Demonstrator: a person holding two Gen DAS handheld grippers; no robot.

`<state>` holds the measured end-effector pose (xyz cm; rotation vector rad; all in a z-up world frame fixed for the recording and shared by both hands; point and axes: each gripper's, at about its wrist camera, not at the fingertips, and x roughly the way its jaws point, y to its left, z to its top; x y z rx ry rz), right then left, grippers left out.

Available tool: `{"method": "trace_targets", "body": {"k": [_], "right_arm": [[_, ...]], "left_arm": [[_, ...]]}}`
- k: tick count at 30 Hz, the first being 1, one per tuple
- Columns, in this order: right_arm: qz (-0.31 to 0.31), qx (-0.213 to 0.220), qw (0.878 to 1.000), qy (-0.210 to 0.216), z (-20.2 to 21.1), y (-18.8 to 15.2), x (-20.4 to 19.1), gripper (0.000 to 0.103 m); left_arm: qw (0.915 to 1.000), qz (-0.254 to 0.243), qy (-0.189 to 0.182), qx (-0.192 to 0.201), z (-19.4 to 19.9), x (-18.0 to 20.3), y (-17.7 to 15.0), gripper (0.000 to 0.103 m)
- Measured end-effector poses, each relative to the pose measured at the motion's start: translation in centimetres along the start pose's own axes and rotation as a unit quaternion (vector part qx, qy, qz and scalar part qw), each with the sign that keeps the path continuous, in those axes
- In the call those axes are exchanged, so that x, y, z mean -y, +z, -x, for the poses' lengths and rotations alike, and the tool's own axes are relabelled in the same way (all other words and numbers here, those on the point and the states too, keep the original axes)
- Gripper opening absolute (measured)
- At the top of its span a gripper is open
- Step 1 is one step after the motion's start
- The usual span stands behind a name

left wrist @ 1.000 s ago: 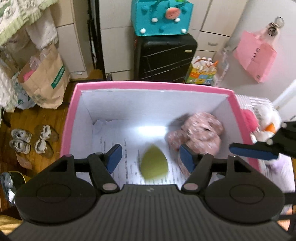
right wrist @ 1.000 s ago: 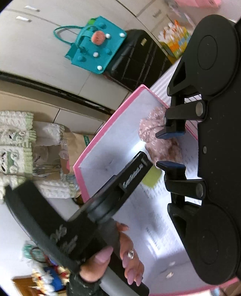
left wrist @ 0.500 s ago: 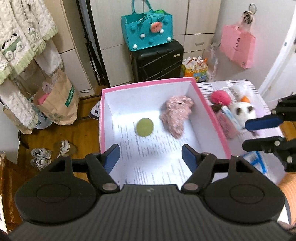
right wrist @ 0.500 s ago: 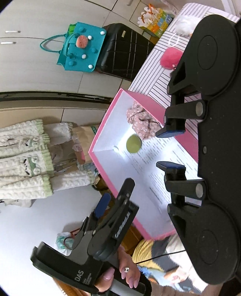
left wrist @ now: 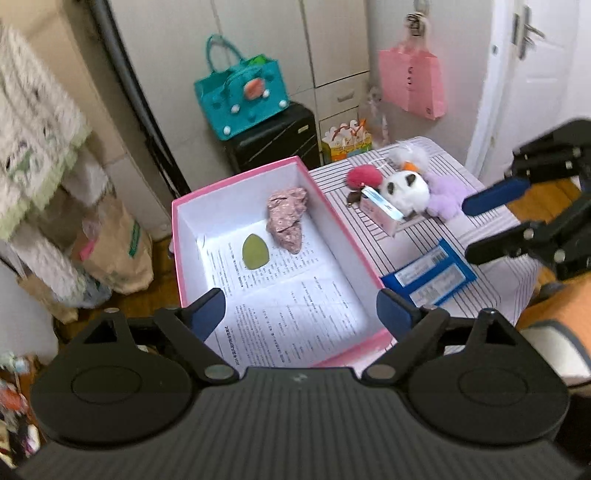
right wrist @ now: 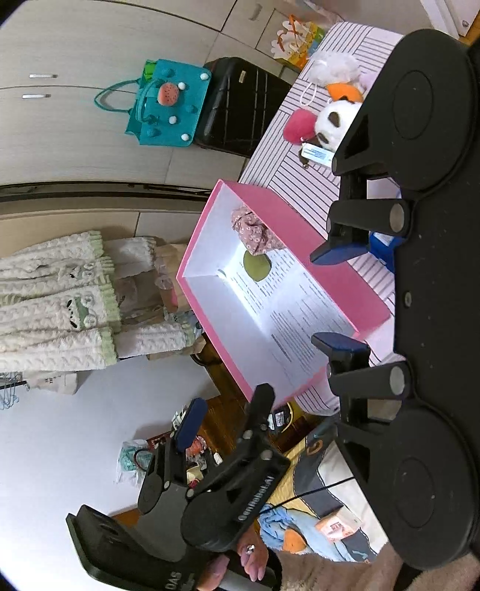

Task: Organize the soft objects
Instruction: 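Withdraw both grippers from the box toward the blue wipes packet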

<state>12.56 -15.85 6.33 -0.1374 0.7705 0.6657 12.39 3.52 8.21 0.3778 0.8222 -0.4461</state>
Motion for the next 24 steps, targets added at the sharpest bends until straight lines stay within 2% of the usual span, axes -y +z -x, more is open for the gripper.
{"method": "trace_targets", "body": {"k": [4,13,19,24], "right_arm": [[0.007,0.010,1.000,-0.006,1.7,-1.5,-0.9,0.050],[0.009,0.030,0.999,-0.019,4.5,-5.4,-1.9,0.055],[0.000,0.024,0.999,-0.025,4.8,-8.0,-1.9,0.057],[-0.010,0.016,0.999,-0.030,4.7,-10.2,-1.4,0.062]], "left_arm": [[0.9997,-0.022,0.007,0.008,1.1,2.1,-1.1,0.092],[0.9991,-0.037,-0.012,0.013,1.5,5.7,-2.6,0.093],[0.9980,-0.054,-0.034,0.006,0.4,8.1,-3.9,0.093],[0.9974,-0.046,-0.056,-0.002,-1.4,9.4,-4.4,0.093]]}}
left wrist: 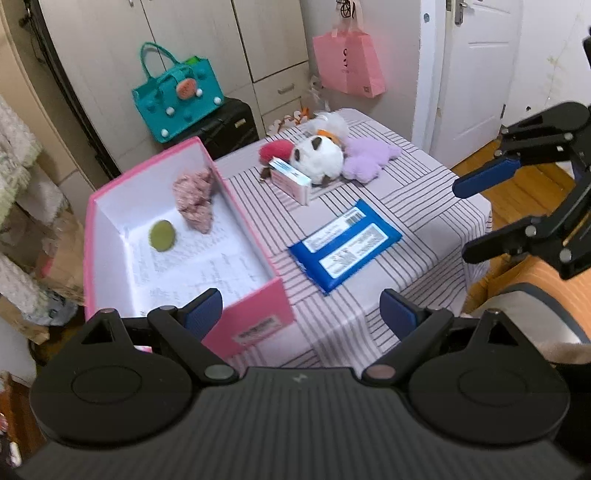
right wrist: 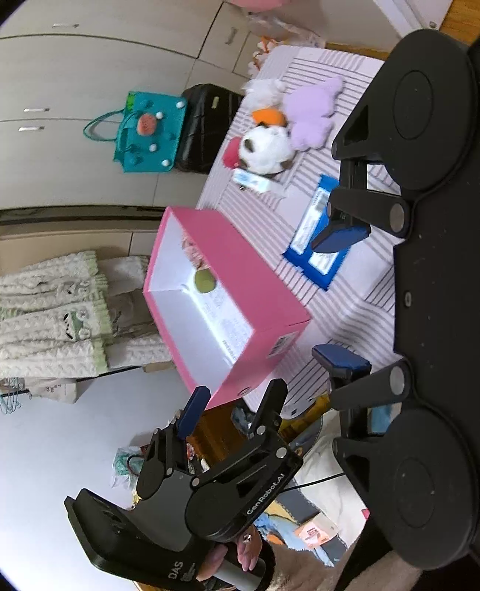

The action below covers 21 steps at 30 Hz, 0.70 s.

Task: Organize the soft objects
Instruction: 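Withdraw both grippers from the box toward the blue wipes packet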

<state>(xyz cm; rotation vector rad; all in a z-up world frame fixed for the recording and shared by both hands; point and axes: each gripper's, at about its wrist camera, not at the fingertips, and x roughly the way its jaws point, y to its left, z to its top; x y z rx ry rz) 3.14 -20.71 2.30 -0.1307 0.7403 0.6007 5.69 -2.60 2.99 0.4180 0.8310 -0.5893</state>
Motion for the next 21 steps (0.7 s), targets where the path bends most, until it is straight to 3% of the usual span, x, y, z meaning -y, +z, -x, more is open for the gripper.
{"method": "trace_targets", "body": {"k": [16,19,21], "right_arm": [[-0.008,-0.004,0.999,-0.042,-2.4,-5.0,4.0,0.067],[-0.006,0.002,0.999,-0.048,-3.0,-5.8,4.7,0.067],[-0.007,0.010,0.999,-0.052,-3.5,-6.3,5.2,0.067]], "left_arm": [[0.9970,0.046,-0.027,0.057,-4.6,2.6,-0.7,0.089],[0.9955,0.056,-0.039,0.066,-5.8,3.2,-1.1,0.082],[0.9929,0.063,-0.040,0.093,-6.0,3.3,-1.5,0.080]]}}
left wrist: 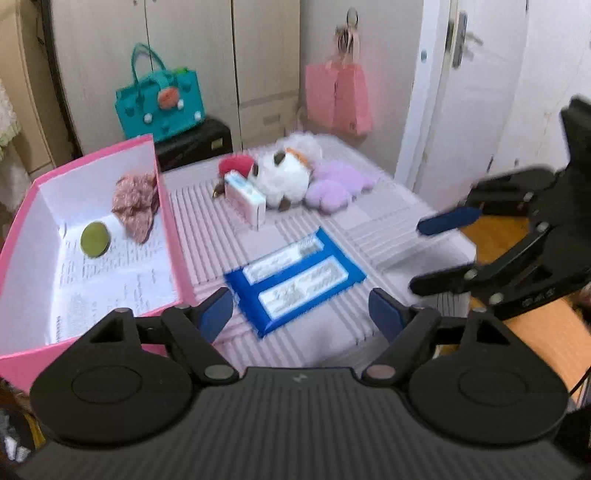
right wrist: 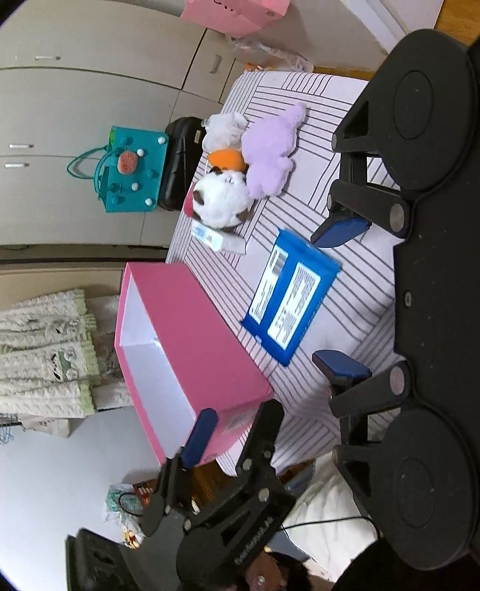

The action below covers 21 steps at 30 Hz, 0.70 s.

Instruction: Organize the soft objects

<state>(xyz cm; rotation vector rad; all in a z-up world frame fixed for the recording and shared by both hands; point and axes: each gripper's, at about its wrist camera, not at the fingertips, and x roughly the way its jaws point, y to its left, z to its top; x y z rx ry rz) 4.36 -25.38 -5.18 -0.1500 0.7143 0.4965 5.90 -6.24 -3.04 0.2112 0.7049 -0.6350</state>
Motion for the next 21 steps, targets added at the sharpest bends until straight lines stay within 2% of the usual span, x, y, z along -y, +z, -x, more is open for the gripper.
{"method": "trace_targets", "body": {"k": [2,4,13,19,21], "right_arm": [[-0.004,0.009,1.000,-0.006,-0.5,-0.6,0.5,0.067],[-0.008,0.017,1.000,-0.015,-1.3,-1.3,0.9,0.067],[0.003,0.029,0.999,-0.037,-4.9,-3.1,1.5,0.067],[0.027,0.014,0.999,-0.038,-7.9,-3.8,1.5,0.068],[0.026,0.021,0.999,-0.033,-8.5,-3.8,1.7,0.068]], "left_arm": [[0.9998,0.001,0.015,0.014,-0.4,0.3,-0.1,0.080],[0.9998,0.006,0.017,0.012,-1.0,0.5,-0.1,0.080],[0.9969,0.065,0.015,-0.041,-6.6,1.0,0.1,0.077],[0.9912,0.097,0.068,-0.059,-9.9,0.9,0.2,0.076],[0.9885,0.109,0.087,-0.058,-10.4,0.6,0.4,0.075]]}}
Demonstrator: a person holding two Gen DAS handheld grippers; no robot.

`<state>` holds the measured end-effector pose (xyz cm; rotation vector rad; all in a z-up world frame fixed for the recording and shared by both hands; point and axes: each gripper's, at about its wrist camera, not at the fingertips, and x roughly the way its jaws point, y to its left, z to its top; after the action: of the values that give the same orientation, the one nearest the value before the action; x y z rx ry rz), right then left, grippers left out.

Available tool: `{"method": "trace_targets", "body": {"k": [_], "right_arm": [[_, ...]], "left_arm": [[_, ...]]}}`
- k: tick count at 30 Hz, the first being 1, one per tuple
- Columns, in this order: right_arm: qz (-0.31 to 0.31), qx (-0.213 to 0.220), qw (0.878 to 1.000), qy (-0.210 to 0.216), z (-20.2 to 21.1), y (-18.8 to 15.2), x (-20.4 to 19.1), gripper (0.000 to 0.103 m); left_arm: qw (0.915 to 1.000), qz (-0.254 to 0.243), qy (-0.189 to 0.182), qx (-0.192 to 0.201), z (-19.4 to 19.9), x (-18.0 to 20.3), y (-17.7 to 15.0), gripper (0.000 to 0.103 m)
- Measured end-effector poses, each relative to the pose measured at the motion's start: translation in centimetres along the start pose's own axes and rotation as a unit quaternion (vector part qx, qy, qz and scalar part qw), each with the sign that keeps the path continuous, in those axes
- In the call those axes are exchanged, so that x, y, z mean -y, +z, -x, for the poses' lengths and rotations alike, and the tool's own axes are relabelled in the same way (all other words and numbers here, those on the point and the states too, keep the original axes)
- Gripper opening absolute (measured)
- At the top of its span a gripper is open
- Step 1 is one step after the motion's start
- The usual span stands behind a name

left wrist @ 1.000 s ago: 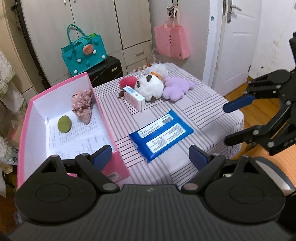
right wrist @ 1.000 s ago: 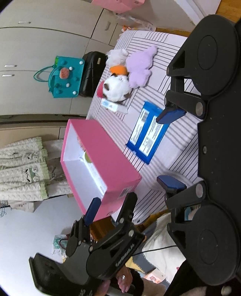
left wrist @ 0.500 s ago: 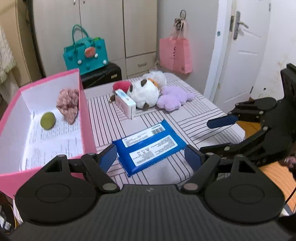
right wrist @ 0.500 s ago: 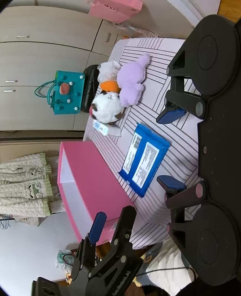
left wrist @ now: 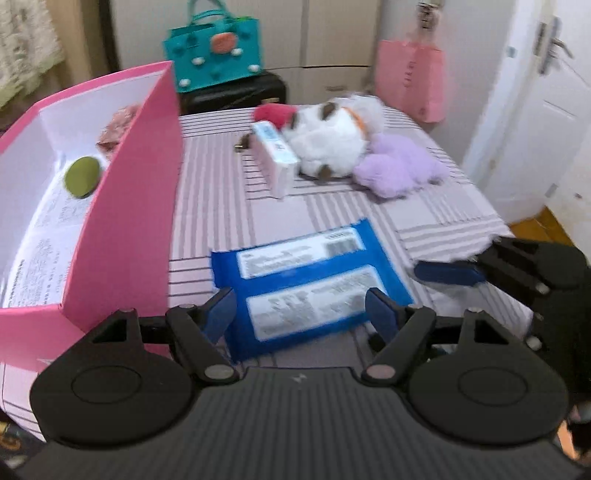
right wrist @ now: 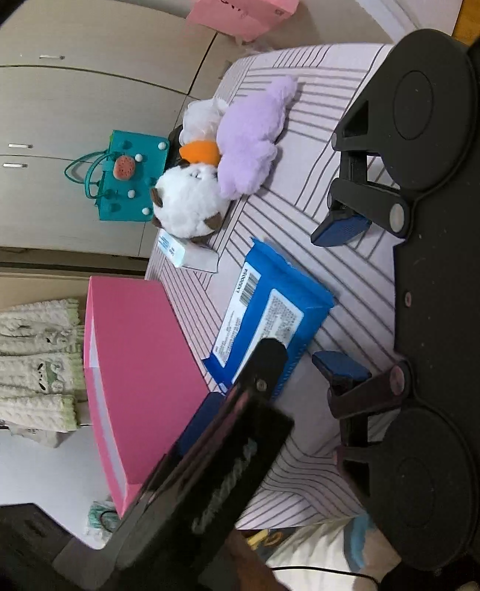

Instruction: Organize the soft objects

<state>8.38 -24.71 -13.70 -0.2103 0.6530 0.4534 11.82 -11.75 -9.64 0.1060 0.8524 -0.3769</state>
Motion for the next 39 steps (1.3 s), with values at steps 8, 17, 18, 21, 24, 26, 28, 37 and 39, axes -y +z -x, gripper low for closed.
{"method": "trace_targets", "body": {"k": [8,17,18,21,24,26,28,37,39], "right_arm": [[0.000,0.009,1.000,0.018,-1.1,0.5,0.3,0.062],[0.003,0.006,1.000,-0.002,-0.4,0.3,0.6,0.021],[-0.001,0.004,1.000,-0.005,-0.2,0.3,0.9,0.021],[-0.006,0.000,1.000,-0.009,0.3,0.0,1.6,0.022],[-0.032,-0.013,0.999,-0.010,1.1,-0.2,2.3,0.028],[-0.051,-0.019,0.999,-0.007,1.8,-0.1,2.5,0.032],[-0.055,-0.017,0.998,-0.013,2.4,-0.2,2.6,0.039],[-0.137,-0.014,0.990,0.005,2.4,0.4,4.8,0.057],[-0.163,-0.021,0.986,0.009,1.6,0.5,5.3,0.057]], "left_arm": [[0.9990,0.038,0.021,-0.014,-1.9,-0.2,0.6,0.075],[0.9977,0.067,-0.010,-0.002,-1.7,-0.7,0.0,0.075],[0.9966,0.077,-0.028,0.002,-1.7,-0.9,-0.1,0.073],[0.9957,0.075,-0.054,0.003,-1.6,-0.6,0.0,0.064],[0.9933,0.084,-0.079,-0.003,-1.8,-0.7,0.3,0.059],[0.9919,0.094,-0.085,-0.008,-2.1,-1.3,0.7,0.055],[0.9912,0.103,-0.083,-0.013,-2.3,-1.8,1.0,0.053],[0.9979,0.065,0.000,-0.008,-2.6,-1.0,0.8,0.055],[0.9967,0.079,-0.015,-0.011,-2.9,-1.4,0.8,0.054]]}}
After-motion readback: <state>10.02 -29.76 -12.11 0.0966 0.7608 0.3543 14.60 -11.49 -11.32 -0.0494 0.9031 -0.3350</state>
